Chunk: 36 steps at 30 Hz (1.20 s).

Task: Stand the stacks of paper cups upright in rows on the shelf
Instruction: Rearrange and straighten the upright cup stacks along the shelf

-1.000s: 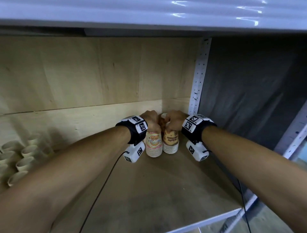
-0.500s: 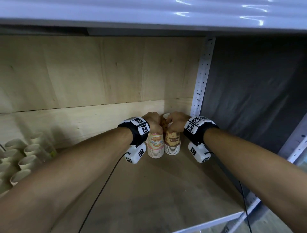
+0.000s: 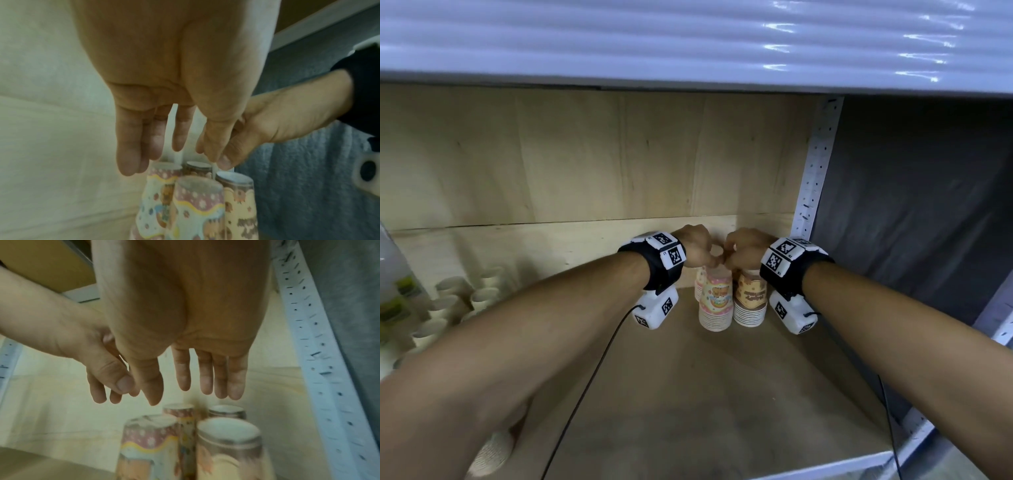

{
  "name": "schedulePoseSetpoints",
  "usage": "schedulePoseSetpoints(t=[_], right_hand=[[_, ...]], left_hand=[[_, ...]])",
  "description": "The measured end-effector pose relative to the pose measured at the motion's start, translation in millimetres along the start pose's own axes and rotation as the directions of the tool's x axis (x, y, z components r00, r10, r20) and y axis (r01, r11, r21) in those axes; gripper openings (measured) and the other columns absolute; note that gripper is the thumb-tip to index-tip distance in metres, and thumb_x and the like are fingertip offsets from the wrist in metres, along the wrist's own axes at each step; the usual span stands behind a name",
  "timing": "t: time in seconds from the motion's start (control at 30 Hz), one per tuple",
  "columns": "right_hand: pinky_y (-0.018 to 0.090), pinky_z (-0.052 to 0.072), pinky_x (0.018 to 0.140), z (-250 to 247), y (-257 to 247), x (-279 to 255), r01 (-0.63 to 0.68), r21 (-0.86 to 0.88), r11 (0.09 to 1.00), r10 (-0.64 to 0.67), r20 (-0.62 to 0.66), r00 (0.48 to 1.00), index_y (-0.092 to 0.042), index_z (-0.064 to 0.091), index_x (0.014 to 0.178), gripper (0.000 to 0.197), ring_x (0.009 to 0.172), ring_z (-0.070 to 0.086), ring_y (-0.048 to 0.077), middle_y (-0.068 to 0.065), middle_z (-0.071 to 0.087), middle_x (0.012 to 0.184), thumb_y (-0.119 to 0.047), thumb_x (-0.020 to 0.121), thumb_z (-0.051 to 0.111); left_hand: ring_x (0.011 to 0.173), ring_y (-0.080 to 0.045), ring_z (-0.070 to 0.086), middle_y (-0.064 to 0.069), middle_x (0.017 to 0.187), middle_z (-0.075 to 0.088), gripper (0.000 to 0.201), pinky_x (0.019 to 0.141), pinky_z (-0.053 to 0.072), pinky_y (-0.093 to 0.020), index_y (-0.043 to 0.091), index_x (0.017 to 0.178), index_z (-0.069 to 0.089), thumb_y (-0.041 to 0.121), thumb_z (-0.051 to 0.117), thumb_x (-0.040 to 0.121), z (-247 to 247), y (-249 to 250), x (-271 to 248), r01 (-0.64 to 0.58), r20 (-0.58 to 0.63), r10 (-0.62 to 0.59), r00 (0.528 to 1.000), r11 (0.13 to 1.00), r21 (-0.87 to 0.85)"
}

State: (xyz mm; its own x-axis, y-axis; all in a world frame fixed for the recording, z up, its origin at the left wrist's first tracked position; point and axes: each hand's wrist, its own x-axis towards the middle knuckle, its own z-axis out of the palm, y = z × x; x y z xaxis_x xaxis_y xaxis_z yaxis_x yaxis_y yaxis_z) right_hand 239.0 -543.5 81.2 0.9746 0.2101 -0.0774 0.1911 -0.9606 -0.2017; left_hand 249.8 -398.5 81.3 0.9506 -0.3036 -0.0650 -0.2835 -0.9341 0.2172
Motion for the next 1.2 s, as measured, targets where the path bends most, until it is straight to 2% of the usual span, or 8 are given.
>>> schedulePoseSetpoints(t=[0.1, 0.2, 0.33, 0.53, 0.7, 0.9, 1.1, 1.2], right_hand=[[0.030, 0.044, 0.091, -5.1, -28.4, 5.4, 0.071, -0.020, 0.997, -0.071, -0.012, 0.997, -0.014, 0.056, 0.131, 0.048, 0.119, 0.051, 0.022, 0.003, 0.050, 0.132, -0.029, 0.087, 0.067], [0.027, 0.046, 0.087, -6.6, -67.0, 11.0, 0.144, -0.003, 0.990, -0.144, -0.002, 0.990, -0.017, 0.054, 0.135, 0.055, 0.116, 0.054, 0.020, 0.003, 0.054, 0.133, -0.031, 0.084, 0.070], [0.032, 0.049, 0.093, -9.9, -128.1, 9.6, 0.286, 0.008, 0.958, -0.286, 0.014, 0.958, -0.016, 0.057, 0.133, 0.052, 0.112, 0.058, 0.021, 0.002, 0.058, 0.127, -0.032, 0.085, 0.071], [0.032, 0.049, 0.089, -2.3, -222.1, 0.1, 0.454, 0.040, 0.890, -0.456, 0.080, 0.886, -0.023, 0.062, 0.123, 0.042, 0.104, 0.057, 0.018, -0.005, 0.058, 0.108, -0.035, 0.083, 0.071], [0.025, 0.050, 0.065, 16.9, -279.9, -18.1, 0.566, 0.117, 0.816, -0.578, 0.162, 0.800, -0.021, 0.068, 0.106, 0.025, 0.080, 0.063, 0.016, -0.004, 0.063, 0.081, -0.027, 0.083, 0.071], [0.029, 0.052, 0.065, 35.1, -316.6, -43.0, 0.642, 0.189, 0.743, -0.669, 0.244, 0.702, -0.015, 0.069, 0.101, 0.022, 0.066, 0.065, 0.017, 0.000, 0.066, 0.079, -0.027, 0.083, 0.074], [0.027, 0.050, 0.056, 50.3, -331.7, -67.4, 0.680, 0.212, 0.702, -0.708, 0.314, 0.633, -0.012, 0.068, 0.096, 0.019, 0.062, 0.061, 0.019, 0.003, 0.063, 0.073, -0.020, 0.081, 0.076], [0.028, 0.051, 0.057, 56.3, -335.3, -79.5, 0.705, 0.169, 0.689, -0.716, 0.312, 0.625, -0.010, 0.069, 0.098, 0.022, 0.057, 0.061, 0.018, 0.002, 0.063, 0.065, -0.019, 0.080, 0.075]], left_hand=[[0.097, -0.024, 0.063, -0.008, 0.117, 0.063, 0.045, 0.082, 0.053, -0.032, 0.010, 0.123, 0.063, 0.039, 0.068, 0.088, -23.0, -16.0, -20.5, 0.045, 0.019, -0.045, 0.999, 0.999, -0.005], [0.098, -0.025, 0.066, -0.007, 0.115, 0.064, 0.046, 0.086, 0.058, -0.036, 0.014, 0.120, 0.065, 0.043, 0.070, 0.085, -45.1, -40.9, -45.8, 0.102, 0.036, -0.101, 0.994, 0.995, -0.016], [0.088, -0.020, 0.067, -0.005, 0.108, 0.066, 0.047, 0.081, 0.060, -0.033, 0.023, 0.119, 0.064, 0.045, 0.073, 0.079, -70.9, -83.8, -84.8, 0.207, 0.039, -0.206, 0.978, 0.978, -0.011], [0.083, -0.019, 0.070, -0.004, 0.103, 0.069, 0.036, 0.073, 0.061, -0.031, 0.023, 0.109, 0.068, 0.039, 0.077, 0.078, -101.8, -150.4, -162.5, 0.377, 0.044, -0.377, 0.925, 0.926, 0.008], [0.073, -0.019, 0.068, -0.006, 0.093, 0.071, 0.026, 0.062, 0.058, -0.028, 0.014, 0.104, 0.071, 0.025, 0.078, 0.081, -112.4, -186.4, -226.3, 0.489, 0.080, -0.487, 0.870, 0.872, 0.002], [0.077, -0.027, 0.067, -0.014, 0.093, 0.069, 0.022, 0.074, 0.061, -0.038, 0.009, 0.106, 0.070, 0.012, 0.071, 0.085, -99.8, -211.4, -284.8, 0.570, 0.184, -0.553, 0.812, 0.820, -0.049], [0.077, -0.020, 0.067, -0.006, 0.090, 0.071, 0.029, 0.069, 0.060, -0.030, 0.015, 0.109, 0.070, 0.016, 0.077, 0.081, -75.5, -215.3, -315.8, 0.623, 0.209, -0.596, 0.775, 0.776, -0.098], [0.081, -0.019, 0.068, -0.010, 0.100, 0.071, 0.037, 0.070, 0.060, -0.028, 0.016, 0.112, 0.068, 0.018, 0.080, 0.077, -62.9, -214.6, -319.9, 0.637, 0.221, -0.606, 0.764, 0.763, -0.109]])
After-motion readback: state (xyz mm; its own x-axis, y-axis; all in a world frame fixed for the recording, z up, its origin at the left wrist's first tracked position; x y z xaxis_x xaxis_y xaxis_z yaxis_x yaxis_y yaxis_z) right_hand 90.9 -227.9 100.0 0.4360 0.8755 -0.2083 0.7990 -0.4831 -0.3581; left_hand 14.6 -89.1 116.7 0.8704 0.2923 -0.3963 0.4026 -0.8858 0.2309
